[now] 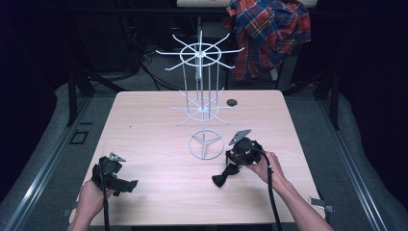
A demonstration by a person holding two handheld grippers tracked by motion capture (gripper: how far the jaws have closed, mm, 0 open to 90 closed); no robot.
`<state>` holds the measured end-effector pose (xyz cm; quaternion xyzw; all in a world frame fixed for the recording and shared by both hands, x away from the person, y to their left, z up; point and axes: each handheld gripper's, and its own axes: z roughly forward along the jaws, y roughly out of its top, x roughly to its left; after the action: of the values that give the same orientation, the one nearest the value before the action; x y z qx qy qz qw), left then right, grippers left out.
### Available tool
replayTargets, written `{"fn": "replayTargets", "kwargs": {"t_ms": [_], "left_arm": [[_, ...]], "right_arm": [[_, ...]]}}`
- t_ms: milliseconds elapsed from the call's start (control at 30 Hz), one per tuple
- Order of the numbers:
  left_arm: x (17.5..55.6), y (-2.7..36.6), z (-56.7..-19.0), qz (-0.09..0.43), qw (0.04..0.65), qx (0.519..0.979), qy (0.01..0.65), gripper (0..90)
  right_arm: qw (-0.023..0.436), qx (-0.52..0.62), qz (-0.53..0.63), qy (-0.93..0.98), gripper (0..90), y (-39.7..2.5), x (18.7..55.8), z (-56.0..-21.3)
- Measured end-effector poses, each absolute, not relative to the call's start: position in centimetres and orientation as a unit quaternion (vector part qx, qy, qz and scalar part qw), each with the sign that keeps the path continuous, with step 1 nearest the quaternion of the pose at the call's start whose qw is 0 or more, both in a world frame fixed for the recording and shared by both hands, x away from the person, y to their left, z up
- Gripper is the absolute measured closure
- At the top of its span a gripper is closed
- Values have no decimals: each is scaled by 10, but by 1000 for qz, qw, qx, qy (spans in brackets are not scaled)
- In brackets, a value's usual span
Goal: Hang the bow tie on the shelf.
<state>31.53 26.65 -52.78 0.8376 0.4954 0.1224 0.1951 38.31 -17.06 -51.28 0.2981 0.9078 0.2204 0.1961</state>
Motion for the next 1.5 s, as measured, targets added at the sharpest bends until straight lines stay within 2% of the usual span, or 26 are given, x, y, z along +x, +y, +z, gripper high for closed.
{"fn": "replayTargets", "kwargs": {"t_ms": [133, 300, 433, 500, 600, 767, 1100, 1133, 1167, 1200, 1267, 1300, 1500], "left_arm": [[316, 265, -528, 122, 195, 838, 495, 0], [317, 265, -528, 123, 195, 838, 495, 0], [317, 266, -529, 123, 196, 838, 495, 0], [317, 265, -529, 123, 197, 838, 494, 0], [317, 265, -528, 123, 198, 838, 493, 0], [316, 265, -527, 123, 196, 839, 492, 0], [316, 266, -527, 123, 199, 837, 494, 0], [316, 266, -527, 123, 199, 837, 494, 0], [316, 266, -527, 122, 198, 839, 493, 0], [316, 266, -527, 123, 198, 839, 492, 0], [317, 266, -527, 121, 197, 841, 490, 0], [317, 266, -527, 122, 197, 840, 490, 0], [317, 266, -527, 120, 198, 840, 490, 0]], "right_arm": [[198, 320, 211, 902, 609, -180, 394, -518], [196, 315, 188, 909, 563, -172, 408, -530], [203, 302, 173, 915, 566, -166, 411, -536], [198, 300, 170, 918, 628, -165, 413, -538], [195, 301, 181, 916, 771, -166, 412, -539], [199, 302, 191, 912, 900, -170, 413, -537], [192, 314, 215, 905, 900, -178, 413, -525], [188, 321, 221, 901, 867, -180, 414, -524], [174, 337, 225, 897, 771, -184, 417, -524], [167, 358, 229, 890, 725, -186, 419, -526], [151, 382, 222, 885, 693, -189, 422, -529], [145, 395, 224, 879, 633, -189, 423, -532], [131, 448, 207, 860, 581, -191, 430, -544]]}}
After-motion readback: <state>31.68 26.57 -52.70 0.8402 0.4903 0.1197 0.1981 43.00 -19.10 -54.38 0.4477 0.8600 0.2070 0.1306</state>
